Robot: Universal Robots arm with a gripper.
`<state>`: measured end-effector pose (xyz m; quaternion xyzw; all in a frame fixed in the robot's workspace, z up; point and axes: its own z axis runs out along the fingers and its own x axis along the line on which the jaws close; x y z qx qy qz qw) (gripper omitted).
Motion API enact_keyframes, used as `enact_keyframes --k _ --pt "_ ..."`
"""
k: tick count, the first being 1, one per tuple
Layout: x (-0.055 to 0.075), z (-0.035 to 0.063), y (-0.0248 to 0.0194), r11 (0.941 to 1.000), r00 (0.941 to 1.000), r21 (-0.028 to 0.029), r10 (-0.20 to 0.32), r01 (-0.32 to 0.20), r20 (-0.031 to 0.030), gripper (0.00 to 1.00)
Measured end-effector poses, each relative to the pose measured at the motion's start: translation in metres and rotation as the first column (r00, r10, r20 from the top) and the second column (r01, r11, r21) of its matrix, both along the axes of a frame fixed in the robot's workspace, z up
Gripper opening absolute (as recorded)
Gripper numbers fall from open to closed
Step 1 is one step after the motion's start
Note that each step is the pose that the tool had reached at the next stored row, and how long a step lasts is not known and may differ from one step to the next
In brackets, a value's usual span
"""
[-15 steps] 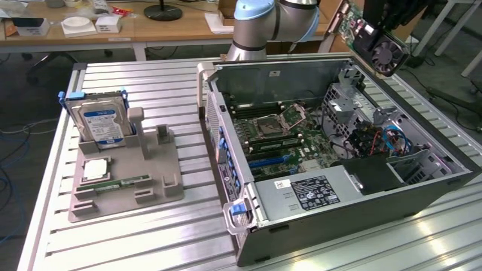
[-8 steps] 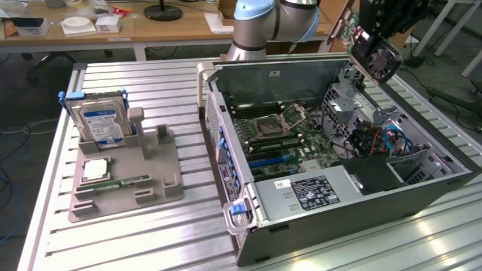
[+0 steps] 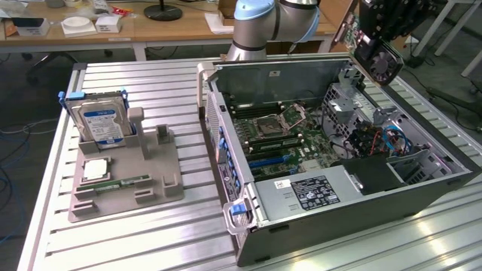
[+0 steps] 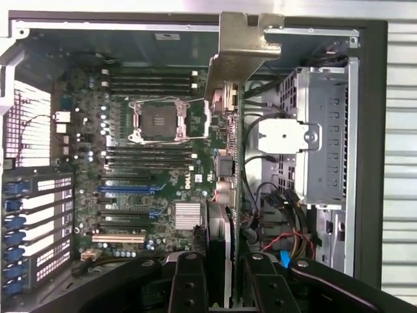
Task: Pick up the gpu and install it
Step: 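Pick up the gpu and move the gpu toward the slot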
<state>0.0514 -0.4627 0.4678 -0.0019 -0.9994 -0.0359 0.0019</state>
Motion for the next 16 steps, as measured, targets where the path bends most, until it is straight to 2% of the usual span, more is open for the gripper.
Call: enact_keyframes --k 5,6,9,11,13,15,16 --pt "-0.003 -0.0042 0.0 0.9997 0.9995 -0.007 -0.022 0.022 0.0202 0.27" --pt "-0.004 -0.0052 0.0 0.9997 0.9995 -0.0075 -0.022 0.022 0.0218 0.27" --pt "-0.005 -0.0081 0.0 0.9998 0.9996 -0.0122 -0.018 0.018 0.0214 0.27" --pt "-0.006 -0.009 0.0 0.9998 0.9998 -0.0178 -0.009 0.01 0.0155 0.27" --pt "-0.007 -0.0096 0.0 0.9996 0.9999 -0.0272 -0.002 0.003 0.0106 0.27" --pt "-0.009 -0.0109 0.0 0.9993 1.0 -0.0378 0.0 0.0 0.0095 0.27" --pt "-0.01 -0.0121 0.0 0.9992 1.0 -0.041 0.0 0.0 0.0094 0.27"
